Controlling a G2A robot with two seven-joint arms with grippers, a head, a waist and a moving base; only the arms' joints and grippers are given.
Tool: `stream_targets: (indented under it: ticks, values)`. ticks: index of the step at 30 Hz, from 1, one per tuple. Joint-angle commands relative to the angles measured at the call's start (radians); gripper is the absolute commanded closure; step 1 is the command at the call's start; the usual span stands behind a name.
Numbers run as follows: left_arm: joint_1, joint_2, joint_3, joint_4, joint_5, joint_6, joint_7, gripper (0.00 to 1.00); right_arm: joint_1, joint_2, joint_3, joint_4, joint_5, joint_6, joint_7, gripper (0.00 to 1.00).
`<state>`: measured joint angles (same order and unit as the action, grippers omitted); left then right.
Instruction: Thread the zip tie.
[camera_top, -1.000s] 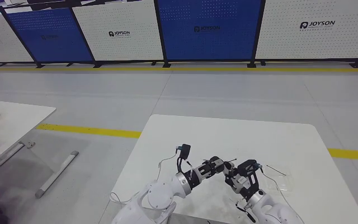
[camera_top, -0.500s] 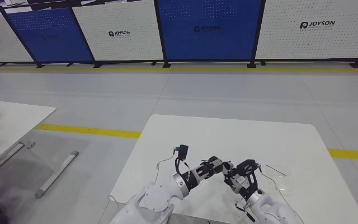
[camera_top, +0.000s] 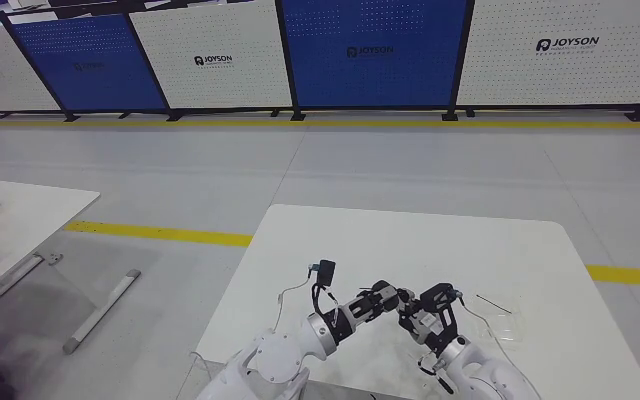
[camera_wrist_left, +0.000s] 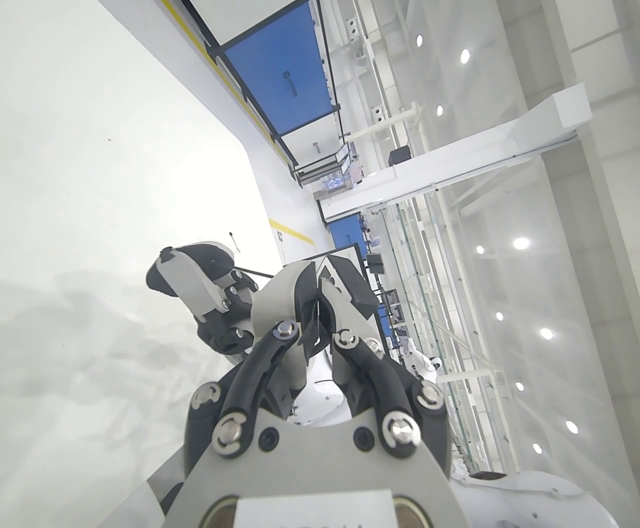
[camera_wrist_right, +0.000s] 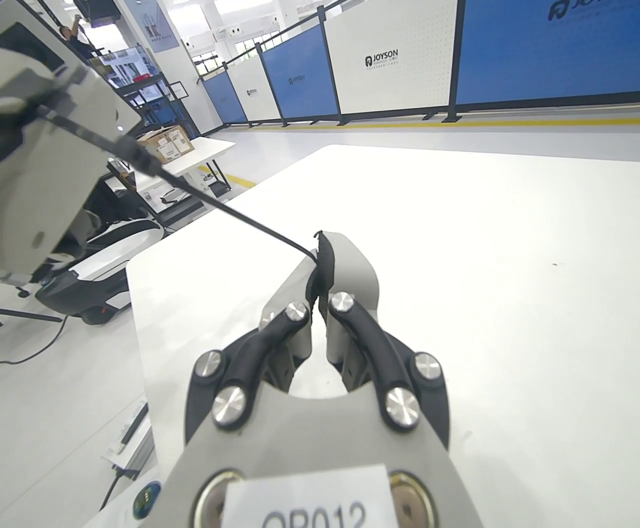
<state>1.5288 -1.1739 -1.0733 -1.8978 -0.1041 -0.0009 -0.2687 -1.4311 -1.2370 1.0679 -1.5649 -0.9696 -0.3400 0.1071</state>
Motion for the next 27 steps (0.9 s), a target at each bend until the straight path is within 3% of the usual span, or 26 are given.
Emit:
stream_targets:
  ticks: [1, 5, 7, 11, 17, 27]
  values:
    - [0.0, 0.0, 0.0, -0.001, 0.001, 0.0, 0.0, 1.0, 0.002, 0.0, -0.001, 0.002, 0.001, 0.0, -0.001, 1.0]
    - [-0.001, 0.0, -0.001, 0.002, -0.004, 0.003, 0.005, 1.0, 0.006, 0.0, -0.005, 0.005, 0.015, 0.0, -0.009, 1.0]
    - [-0.006, -0.001, -0.002, 0.012, -0.015, 0.015, 0.023, 1.0, 0.007, 0.002, -0.005, 0.007, 0.033, 0.0, -0.021, 0.0]
    - [-0.028, -0.008, -0.001, 0.045, -0.05, 0.041, 0.066, 1.0, -0.01, 0.01, 0.011, -0.01, 0.048, 0.0, -0.074, 0.0]
    - [-0.043, -0.013, -0.001, 0.086, -0.078, 0.044, 0.1, 1.0, -0.114, 0.038, 0.098, -0.077, 0.081, 0.0, -0.209, 0.0]
    - [-0.016, -0.013, -0.036, 0.167, -0.149, 0.012, 0.113, 1.0, -0.313, 0.086, 0.262, -0.166, 0.222, 0.0, -0.467, 0.0]
